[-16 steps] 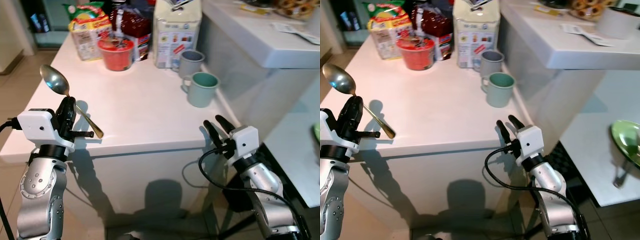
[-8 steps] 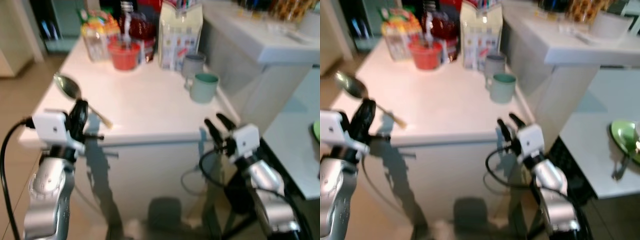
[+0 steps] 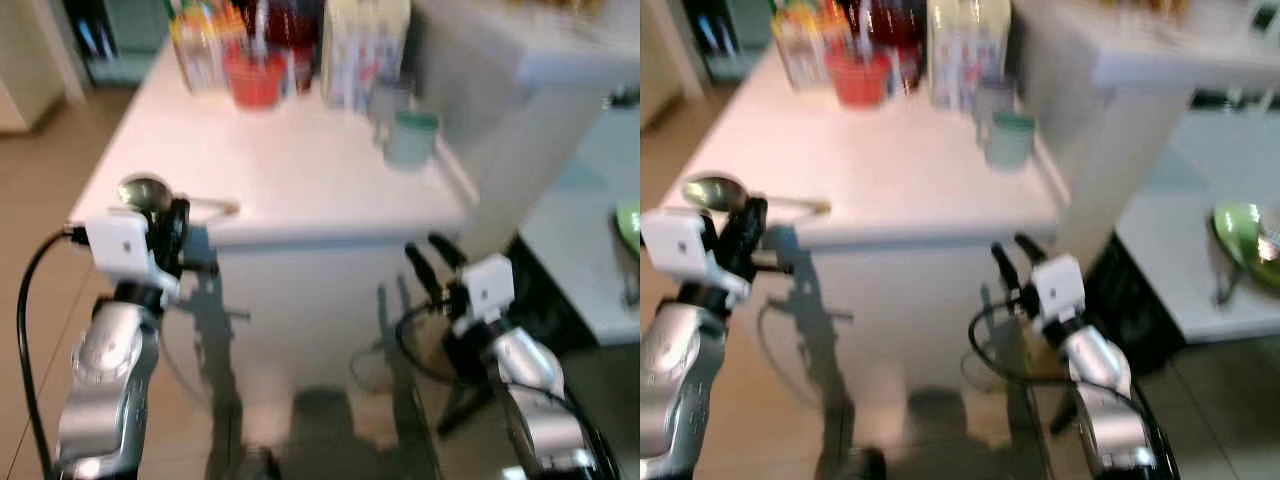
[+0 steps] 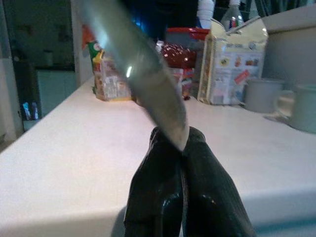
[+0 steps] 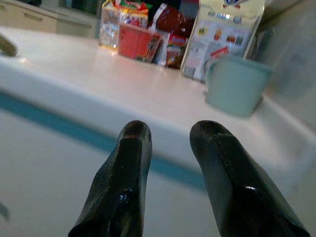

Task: Setting the table

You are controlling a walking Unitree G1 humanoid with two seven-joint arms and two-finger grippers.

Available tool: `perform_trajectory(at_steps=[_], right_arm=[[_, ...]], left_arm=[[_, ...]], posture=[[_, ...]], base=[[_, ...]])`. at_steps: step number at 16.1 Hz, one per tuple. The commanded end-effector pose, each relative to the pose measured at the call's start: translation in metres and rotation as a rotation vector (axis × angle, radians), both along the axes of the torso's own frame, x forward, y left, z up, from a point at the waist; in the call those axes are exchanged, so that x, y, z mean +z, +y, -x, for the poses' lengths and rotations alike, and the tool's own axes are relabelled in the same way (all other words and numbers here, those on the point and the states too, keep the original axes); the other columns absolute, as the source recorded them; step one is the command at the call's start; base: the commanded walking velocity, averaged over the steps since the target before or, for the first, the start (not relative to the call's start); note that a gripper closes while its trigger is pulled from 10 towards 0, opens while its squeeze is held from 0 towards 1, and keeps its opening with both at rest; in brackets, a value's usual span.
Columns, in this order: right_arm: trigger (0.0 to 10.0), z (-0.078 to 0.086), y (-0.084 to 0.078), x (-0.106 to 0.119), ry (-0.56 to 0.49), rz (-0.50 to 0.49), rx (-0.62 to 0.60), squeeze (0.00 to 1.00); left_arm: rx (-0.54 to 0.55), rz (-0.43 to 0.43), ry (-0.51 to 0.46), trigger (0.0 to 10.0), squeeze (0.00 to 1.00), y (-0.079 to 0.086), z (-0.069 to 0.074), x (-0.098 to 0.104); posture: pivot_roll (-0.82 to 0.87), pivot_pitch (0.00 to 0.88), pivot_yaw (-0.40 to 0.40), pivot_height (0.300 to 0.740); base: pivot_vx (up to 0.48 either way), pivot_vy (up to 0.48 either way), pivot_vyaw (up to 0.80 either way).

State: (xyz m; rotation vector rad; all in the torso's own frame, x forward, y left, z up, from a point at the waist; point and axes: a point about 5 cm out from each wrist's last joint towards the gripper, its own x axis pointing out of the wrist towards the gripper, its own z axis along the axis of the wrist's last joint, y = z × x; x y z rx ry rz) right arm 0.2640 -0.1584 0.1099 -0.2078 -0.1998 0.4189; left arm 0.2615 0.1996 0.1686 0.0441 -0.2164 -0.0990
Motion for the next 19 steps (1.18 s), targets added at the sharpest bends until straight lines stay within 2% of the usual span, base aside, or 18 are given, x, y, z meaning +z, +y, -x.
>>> perform_trajectory(at_steps=[1, 5, 9, 15, 17, 19], right_arm=[[10.0, 0.002, -0.004, -0.002, 0.016, -0.003, -0.005, 0.00], [10.0, 0.003, -0.002, -0.010, 0.049, -0.005, -0.009, 0.00], [10.0, 0.006, 0.005, -0.015, 0.058, -0.034, -0.026, 0.00], [10.0, 0.004, 0.007, -0.018, 0.074, -0.037, -0.034, 0.00], [10.0, 0.005, 0.012, -0.020, 0.091, -0.038, -0.018, 0.00], [10.0, 0.006, 0.014, -0.021, 0.092, -0.035, -0.018, 0.00]], left_arm=[[-0.018, -0.017, 0.137, 0.0, 0.00, -0.002, 0.002, -0.025], [-0.037, -0.045, 0.154, 0.0, 0.00, -0.006, -0.006, -0.027], [-0.083, -0.099, 0.162, 0.0, 0.00, -0.010, -0.016, -0.022], [-0.098, -0.168, 0.194, 0.0, 0.00, -0.015, -0.025, -0.025], [-0.092, -0.147, 0.209, 0.0, 0.00, -0.014, -0.030, -0.026], [-0.106, -0.161, 0.207, 0.0, 0.00, -0.016, -0.032, -0.024]], posture=[[0.07, 0.000, -0.036, 0.740], [0.07, 0.000, -0.017, 0.740], [0.05, 0.000, 0.020, 0.740], [0.05, 0.000, 0.027, 0.740], [0.05, 0.000, 0.034, 0.740], [0.05, 0.000, 0.036, 0.740]], base=[[0.000, 0.000, 0.00], [0.000, 0.000, 0.00], [0.000, -0.478, 0.00], [0.000, -0.468, 0.00], [0.126, 0.000, 0.00], [0.000, 0.000, 0.00]])
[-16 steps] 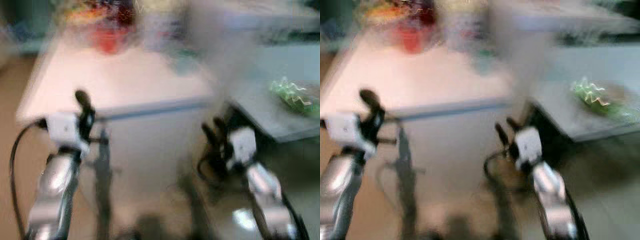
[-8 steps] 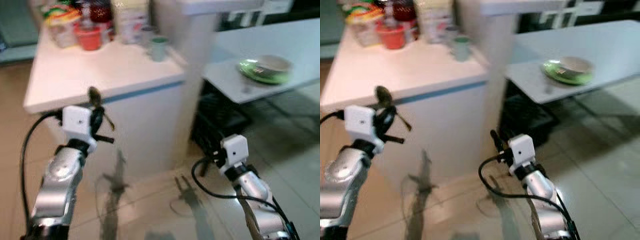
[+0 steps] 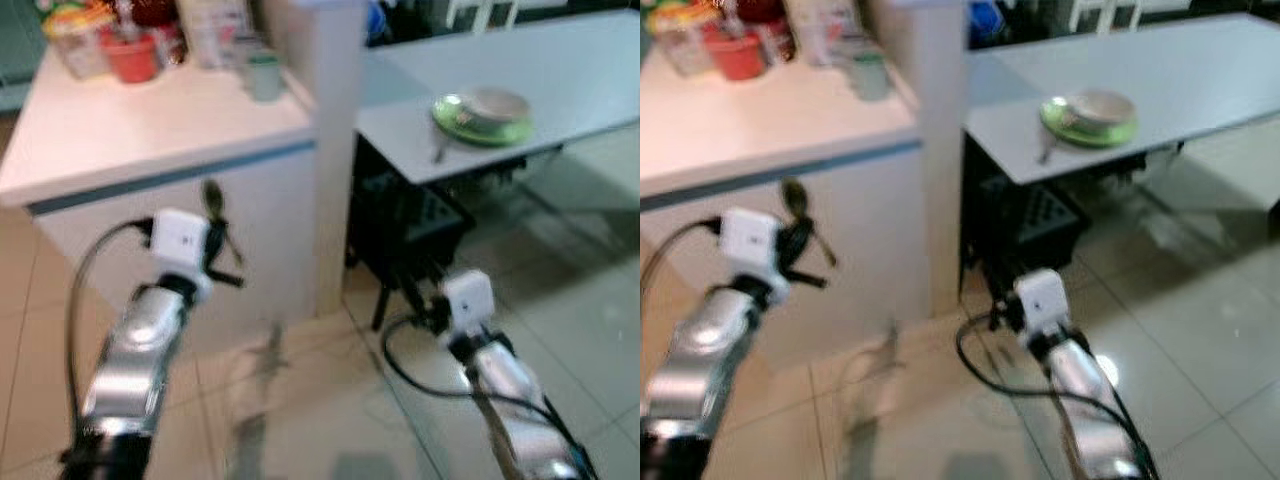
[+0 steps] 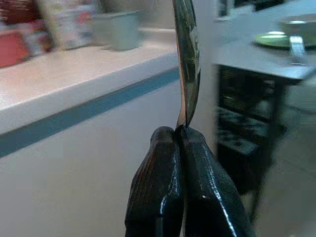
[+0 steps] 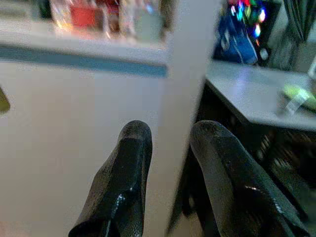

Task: Setting the table

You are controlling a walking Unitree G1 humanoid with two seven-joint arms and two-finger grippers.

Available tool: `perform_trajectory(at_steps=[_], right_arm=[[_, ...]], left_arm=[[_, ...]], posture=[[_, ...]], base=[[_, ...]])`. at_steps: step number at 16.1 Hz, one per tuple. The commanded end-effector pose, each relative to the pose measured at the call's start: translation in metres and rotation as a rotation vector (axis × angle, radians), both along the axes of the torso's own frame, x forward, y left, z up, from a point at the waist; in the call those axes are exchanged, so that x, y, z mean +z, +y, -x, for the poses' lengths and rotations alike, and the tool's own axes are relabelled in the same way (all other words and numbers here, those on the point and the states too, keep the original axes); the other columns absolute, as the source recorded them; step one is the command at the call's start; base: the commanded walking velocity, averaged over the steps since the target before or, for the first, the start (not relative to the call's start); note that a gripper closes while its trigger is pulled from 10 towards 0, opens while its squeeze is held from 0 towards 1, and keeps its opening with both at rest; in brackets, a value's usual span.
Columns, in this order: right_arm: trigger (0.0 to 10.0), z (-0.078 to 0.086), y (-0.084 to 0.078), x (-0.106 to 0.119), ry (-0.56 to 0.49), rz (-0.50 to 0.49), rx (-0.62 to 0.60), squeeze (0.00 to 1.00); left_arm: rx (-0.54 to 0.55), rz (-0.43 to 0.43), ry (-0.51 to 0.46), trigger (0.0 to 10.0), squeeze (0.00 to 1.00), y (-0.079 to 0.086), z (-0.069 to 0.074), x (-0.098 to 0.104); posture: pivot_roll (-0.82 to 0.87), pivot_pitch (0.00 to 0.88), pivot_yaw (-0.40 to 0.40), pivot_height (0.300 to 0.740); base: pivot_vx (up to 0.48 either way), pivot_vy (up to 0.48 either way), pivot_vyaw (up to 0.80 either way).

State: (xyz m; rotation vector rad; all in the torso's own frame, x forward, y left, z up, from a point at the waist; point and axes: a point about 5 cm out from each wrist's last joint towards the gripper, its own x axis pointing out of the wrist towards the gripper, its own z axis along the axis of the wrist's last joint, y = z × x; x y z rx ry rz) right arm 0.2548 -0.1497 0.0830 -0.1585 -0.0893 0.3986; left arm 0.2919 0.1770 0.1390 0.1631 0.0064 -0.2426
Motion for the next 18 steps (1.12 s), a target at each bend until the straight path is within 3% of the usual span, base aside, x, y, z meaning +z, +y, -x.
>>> perform_trajectory(at_steps=[1, 4, 18], right_arm=[[10.0, -0.004, 0.005, 0.006, -0.020, -0.010, 0.009, 0.00], [10.0, -0.003, 0.009, 0.005, -0.009, -0.012, 0.011, 0.00], [10.0, 0.000, 0.007, -0.002, 0.026, -0.008, 0.008, 0.00]], left_arm=[[0.012, -0.019, -0.014, 0.0, 0.00, 0.006, -0.003, 0.006], [0.002, -0.027, -0.020, 0.0, 0.00, 0.003, -0.007, 0.008], [-0.013, -0.103, -0.033, 0.0, 0.00, -0.014, -0.018, 0.008]], posture=[[0.04, 0.000, 0.045, 0.740], [0.03, 0.000, 0.055, 0.740], [0.01, 0.000, 0.066, 0.740]], base=[[0.000, 0.000, 0.00], [0.095, -0.127, 0.00], [0.387, -0.279, 0.00]])
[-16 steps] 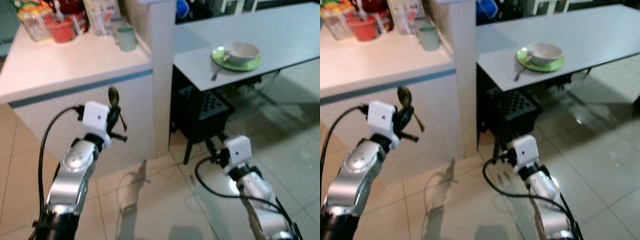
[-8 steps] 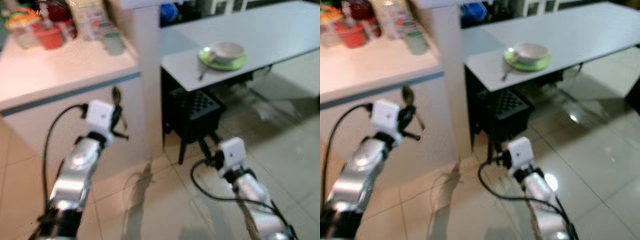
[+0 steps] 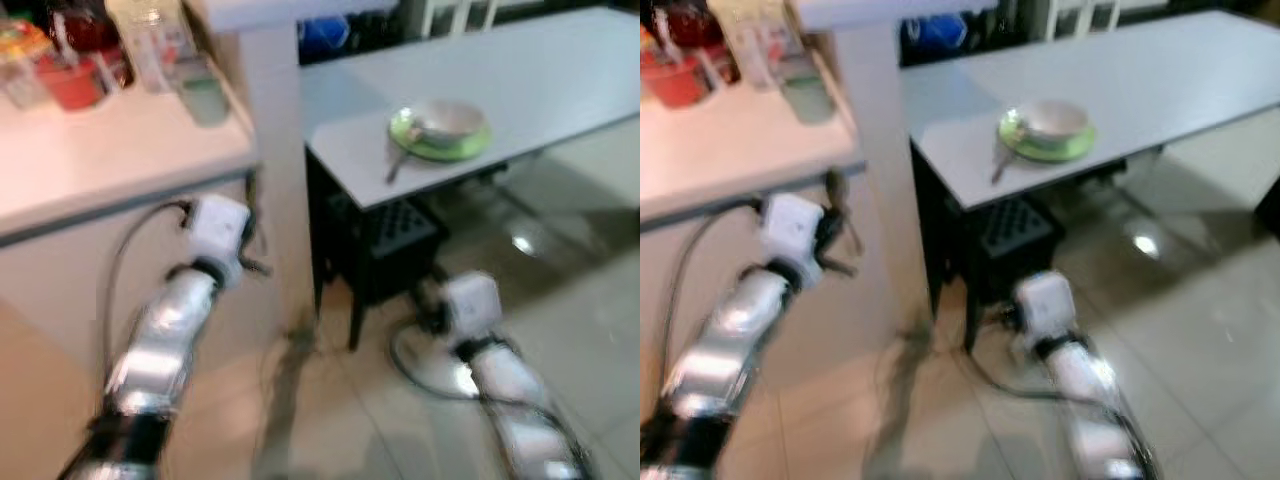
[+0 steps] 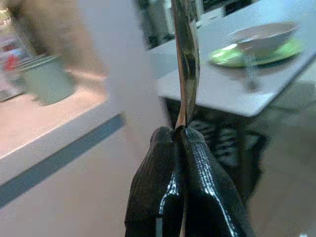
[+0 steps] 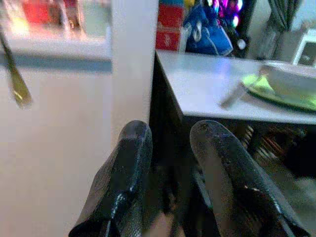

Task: Setting the table

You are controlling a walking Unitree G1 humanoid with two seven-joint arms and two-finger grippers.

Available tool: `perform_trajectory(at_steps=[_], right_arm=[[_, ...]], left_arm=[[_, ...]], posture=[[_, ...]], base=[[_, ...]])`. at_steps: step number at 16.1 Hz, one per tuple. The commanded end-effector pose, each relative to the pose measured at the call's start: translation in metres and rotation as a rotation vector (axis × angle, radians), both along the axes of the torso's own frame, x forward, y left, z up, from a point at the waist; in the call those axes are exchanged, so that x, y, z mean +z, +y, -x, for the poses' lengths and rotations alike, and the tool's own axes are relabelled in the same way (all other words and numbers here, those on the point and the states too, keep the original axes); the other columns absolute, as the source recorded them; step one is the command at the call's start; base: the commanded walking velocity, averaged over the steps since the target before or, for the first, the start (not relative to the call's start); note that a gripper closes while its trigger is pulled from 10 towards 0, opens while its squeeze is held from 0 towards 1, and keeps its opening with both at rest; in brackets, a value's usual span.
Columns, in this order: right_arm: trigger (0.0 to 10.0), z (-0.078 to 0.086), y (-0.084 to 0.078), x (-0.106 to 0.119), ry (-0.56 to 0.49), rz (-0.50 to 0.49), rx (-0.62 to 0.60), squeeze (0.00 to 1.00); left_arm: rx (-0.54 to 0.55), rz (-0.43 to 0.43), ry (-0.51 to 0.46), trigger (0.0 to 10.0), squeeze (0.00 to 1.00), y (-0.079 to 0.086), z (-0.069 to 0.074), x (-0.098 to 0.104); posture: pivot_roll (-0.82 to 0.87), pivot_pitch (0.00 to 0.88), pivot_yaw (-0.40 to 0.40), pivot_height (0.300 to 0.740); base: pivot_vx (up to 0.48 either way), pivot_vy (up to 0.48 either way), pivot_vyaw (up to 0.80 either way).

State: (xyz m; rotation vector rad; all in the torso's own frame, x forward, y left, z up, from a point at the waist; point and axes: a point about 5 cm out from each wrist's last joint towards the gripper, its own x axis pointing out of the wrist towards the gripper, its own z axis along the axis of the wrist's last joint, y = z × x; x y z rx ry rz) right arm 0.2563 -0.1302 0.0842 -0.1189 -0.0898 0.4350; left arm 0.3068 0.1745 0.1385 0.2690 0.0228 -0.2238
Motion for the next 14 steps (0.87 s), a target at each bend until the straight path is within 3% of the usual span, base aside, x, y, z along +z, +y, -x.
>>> perform_trajectory(at_steps=[1, 14], right_arm=[[10.0, 0.002, -0.012, -0.003, 0.016, 0.029, -0.029, 0.00], [10.0, 0.003, -0.007, -0.006, 0.024, 0.025, -0.021, 0.00]], left_arm=[[-0.032, 0.004, -0.033, 0.0, 0.00, -0.012, -0.003, 0.008], [-0.058, -0.031, -0.031, 0.0, 0.00, -0.024, -0.005, 0.008]], posture=[[0.01, 0.000, 0.067, 0.740], [0.00, 0.000, 0.087, 0.740]], base=[[0.379, -0.289, 0.00], [0.364, -0.306, 0.00]])
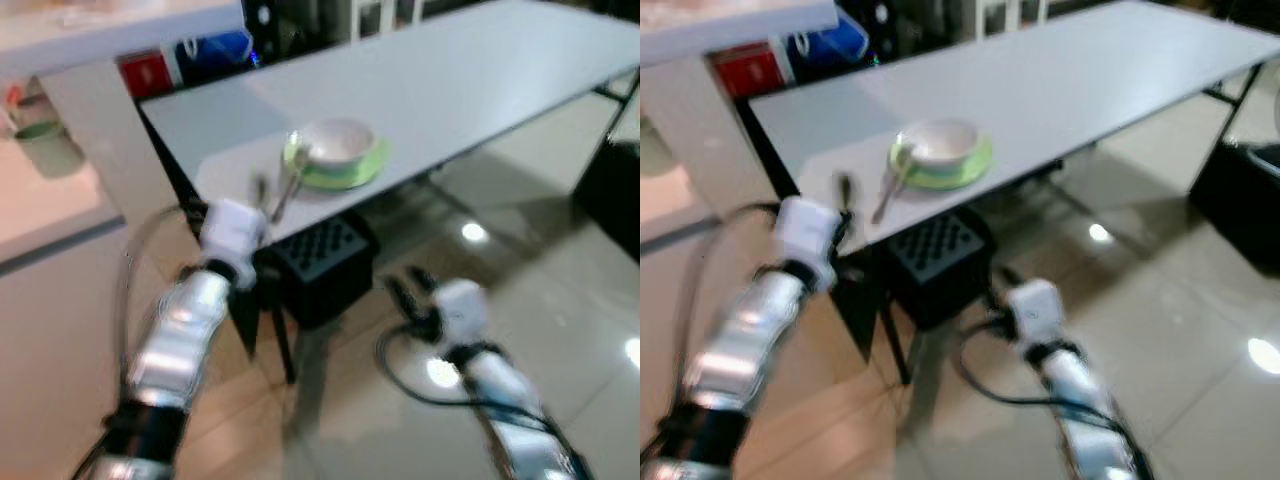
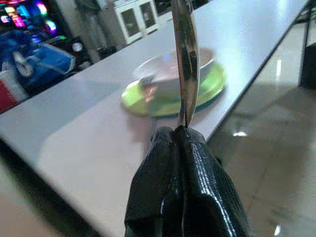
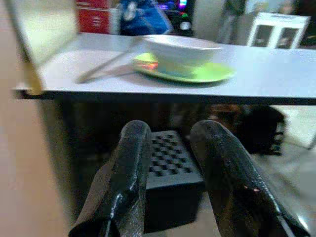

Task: Setting the table

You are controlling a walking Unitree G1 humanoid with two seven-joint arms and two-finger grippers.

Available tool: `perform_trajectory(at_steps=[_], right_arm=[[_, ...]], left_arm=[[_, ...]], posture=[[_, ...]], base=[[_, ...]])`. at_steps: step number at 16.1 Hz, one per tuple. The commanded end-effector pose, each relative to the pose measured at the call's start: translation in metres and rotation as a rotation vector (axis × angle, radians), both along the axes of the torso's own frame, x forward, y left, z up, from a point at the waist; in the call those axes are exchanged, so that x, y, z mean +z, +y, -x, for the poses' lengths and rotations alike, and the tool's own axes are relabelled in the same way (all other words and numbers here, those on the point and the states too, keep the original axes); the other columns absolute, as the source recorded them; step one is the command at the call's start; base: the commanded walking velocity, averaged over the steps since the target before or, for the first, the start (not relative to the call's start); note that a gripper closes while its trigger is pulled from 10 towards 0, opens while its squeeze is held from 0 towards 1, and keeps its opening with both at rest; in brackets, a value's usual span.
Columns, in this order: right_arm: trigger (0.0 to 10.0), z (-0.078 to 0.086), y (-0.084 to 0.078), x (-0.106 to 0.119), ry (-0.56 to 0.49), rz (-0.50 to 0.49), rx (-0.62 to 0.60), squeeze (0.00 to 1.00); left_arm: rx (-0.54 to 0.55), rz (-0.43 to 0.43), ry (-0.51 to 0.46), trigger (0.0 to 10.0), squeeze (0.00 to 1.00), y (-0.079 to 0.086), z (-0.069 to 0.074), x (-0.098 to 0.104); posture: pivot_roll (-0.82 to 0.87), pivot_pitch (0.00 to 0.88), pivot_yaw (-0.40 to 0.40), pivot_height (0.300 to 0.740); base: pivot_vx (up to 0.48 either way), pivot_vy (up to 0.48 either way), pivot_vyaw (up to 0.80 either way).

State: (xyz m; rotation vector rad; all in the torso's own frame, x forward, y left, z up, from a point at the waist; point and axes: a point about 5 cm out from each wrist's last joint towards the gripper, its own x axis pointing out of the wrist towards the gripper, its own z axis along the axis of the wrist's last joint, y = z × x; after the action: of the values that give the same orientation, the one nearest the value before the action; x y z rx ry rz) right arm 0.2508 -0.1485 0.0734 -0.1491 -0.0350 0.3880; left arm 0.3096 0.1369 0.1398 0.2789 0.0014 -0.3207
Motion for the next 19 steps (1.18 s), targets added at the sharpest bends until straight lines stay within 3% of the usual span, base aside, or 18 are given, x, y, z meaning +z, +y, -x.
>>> perform_trajectory(at_steps=[1, 11, 16, 19], right_arm=[[10.0, -0.002, 0.010, 0.004, -0.017, -0.014, 0.029, 0.00], [10.0, -0.001, 0.011, 0.006, -0.019, -0.015, 0.031, 0.00], [10.0, -0.004, 0.009, 0.012, -0.022, -0.006, 0.004, 0.00], [10.0, -0.018, 0.010, 0.019, -0.003, 0.015, -0.041, 0.00]], left_arm=[[0.037, -0.021, -0.022, 0.0, 0.00, 0.012, -0.002, 0.006], [0.023, -0.005, -0.030, 0.0, 0.00, 0.006, -0.003, 0.009], [0.023, 0.044, -0.022, 0.0, 0.00, -0.002, -0.002, 0.013], [0.146, 0.175, 0.063, 0.0, 0.00, 0.006, -0.009, 0.003]], posture=[[0.00, 0.000, 0.088, 0.740], [-0.01, 0.000, 0.093, 0.740], [-0.01, 0.000, 0.094, 0.740], [-0.01, 0.000, 0.092, 0.740]], base=[[0.386, -0.281, 0.00], [0.387, -0.280, 0.00], [0.000, 0.000, 0.00], [0.000, 0.000, 0.00]])
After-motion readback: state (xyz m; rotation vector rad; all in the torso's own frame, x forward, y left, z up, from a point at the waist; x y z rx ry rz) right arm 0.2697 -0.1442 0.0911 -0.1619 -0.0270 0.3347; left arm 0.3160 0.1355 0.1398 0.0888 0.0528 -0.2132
